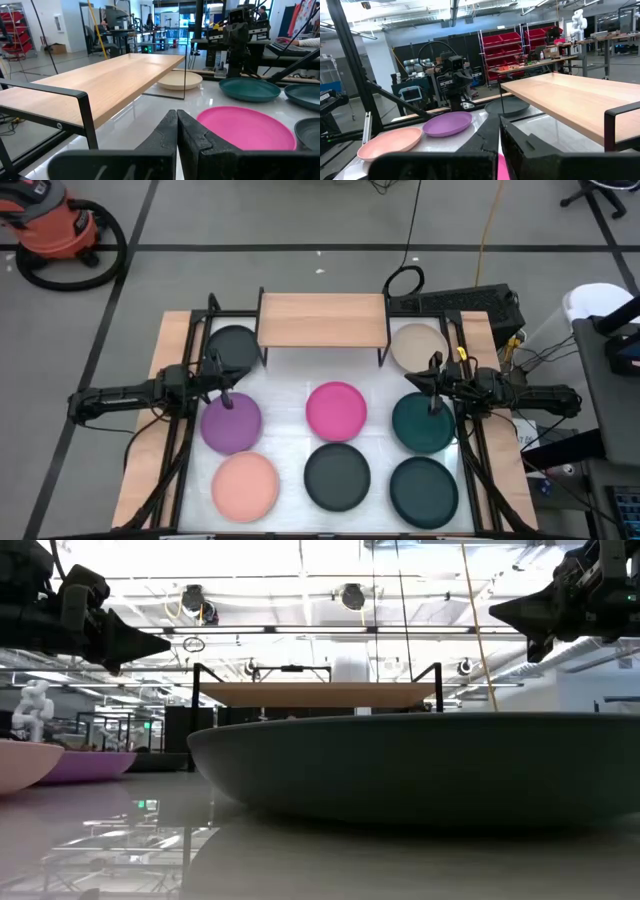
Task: Place and stack plates onto a shelf
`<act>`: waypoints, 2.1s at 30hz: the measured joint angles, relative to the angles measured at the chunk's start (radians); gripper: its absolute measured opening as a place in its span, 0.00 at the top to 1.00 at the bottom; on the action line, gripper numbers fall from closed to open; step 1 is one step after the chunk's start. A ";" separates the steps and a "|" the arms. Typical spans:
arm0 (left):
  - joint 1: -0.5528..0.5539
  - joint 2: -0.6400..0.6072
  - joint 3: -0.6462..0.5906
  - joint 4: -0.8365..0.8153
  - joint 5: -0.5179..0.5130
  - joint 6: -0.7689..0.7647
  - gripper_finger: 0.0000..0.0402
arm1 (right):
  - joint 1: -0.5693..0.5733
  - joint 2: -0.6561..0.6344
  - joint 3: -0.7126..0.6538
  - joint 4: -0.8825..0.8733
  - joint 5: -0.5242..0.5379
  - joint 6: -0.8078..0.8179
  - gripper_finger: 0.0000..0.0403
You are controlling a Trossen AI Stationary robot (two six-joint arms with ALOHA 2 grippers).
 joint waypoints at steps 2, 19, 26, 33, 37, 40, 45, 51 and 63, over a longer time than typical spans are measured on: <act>0.000 0.000 0.000 0.000 0.000 0.000 0.99 | 0.000 0.000 0.000 0.005 0.000 -0.013 1.00; 0.000 0.000 0.000 0.000 0.000 0.000 0.99 | 0.000 0.000 0.000 0.159 0.001 -0.023 1.00; 0.000 0.000 0.000 0.000 0.000 0.000 0.99 | 0.000 0.000 0.000 0.347 0.001 -0.025 1.00; 0.000 0.000 0.000 0.000 0.000 0.000 0.99 | 0.000 0.001 0.000 0.360 0.001 0.046 1.00; 0.000 0.000 0.000 0.000 0.000 0.000 0.99 | -0.001 0.008 0.000 0.440 0.115 -0.066 1.00; 0.000 0.000 0.000 0.000 0.000 0.000 0.99 | -0.001 0.015 0.001 0.403 0.132 -0.159 1.00; 0.000 0.000 0.000 0.000 0.000 0.000 0.99 | -0.001 0.092 0.011 0.340 0.247 -0.270 1.00; 0.000 0.000 0.000 0.000 0.000 0.000 0.99 | -0.001 0.246 0.145 0.085 0.312 -0.291 0.93; 0.000 0.000 0.000 0.000 0.000 0.000 0.99 | 0.000 0.500 0.202 -0.195 0.589 -0.150 0.70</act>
